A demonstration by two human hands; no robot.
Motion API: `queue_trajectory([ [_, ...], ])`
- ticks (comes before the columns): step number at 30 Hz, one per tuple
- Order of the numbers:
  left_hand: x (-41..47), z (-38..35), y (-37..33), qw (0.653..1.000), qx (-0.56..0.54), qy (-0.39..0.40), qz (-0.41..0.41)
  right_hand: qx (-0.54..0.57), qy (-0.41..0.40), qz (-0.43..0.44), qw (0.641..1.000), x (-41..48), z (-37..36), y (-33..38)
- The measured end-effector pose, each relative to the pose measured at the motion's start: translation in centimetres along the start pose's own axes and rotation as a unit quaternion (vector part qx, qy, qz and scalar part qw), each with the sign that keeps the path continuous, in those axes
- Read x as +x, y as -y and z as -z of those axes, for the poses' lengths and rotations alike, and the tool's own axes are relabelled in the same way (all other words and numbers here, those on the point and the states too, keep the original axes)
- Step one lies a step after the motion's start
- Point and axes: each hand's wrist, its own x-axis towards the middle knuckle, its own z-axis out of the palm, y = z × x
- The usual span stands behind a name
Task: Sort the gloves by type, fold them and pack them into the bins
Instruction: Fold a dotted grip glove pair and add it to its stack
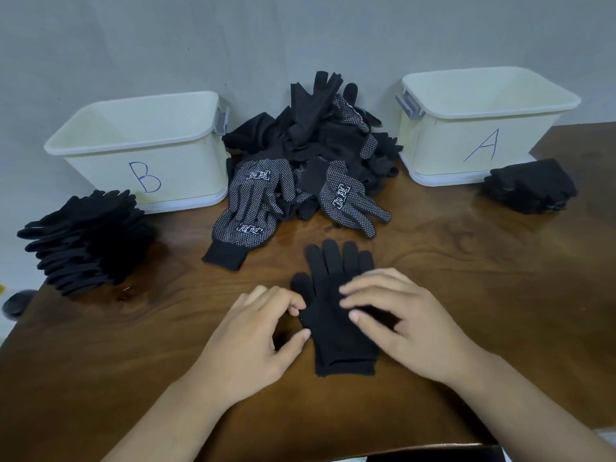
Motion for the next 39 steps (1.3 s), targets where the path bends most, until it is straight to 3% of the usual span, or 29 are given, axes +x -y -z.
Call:
queue_trajectory([
  [5, 0.0, -0.1, -0.4, 1.0, 0.017, -0.005, -0.002, -0.038, 0.096, 0.034, 0.994, -2.4, -0.2, 0.7],
  [16, 0.2, -0.3, -0.8, 1.0, 0.025, -0.007, 0.011, -0.057, 0.0, 0.066, 0.996, -2.5, -1.1, 1.4],
  [24, 0.2, -0.3, -0.7, 0.998, 0.058, -0.002, -0.03, -0.038, 0.016, 0.07, 0.997, -2.2, -1.3, 1.4],
  [29, 0.2, -0.5, -0.4, 0.996, 0.063, -0.024, -0.065, 0.012, -0.002, 0.04, 0.999, -2.2, -1.1, 1.2],
  [35, 0.1, -0.3, -0.3, 0.998, 0.017, -0.036, -0.047, 0.071, -0.18, -0.116, 0.974, -2.3, 0.9, -0.9],
  [37, 0.3, -0.1, -0.9, 0.998, -0.013, -0.056, -0.027, 0.073, -0.158, -0.147, 0.974, -2.5, 1.6, -1.7],
  [39, 0.9, -0.1, -1.7, 0.998, -0.019, -0.051, -0.044, 0.06, -0.109, -0.112, 0.986, -2.4, 1.6, -1.7],
])
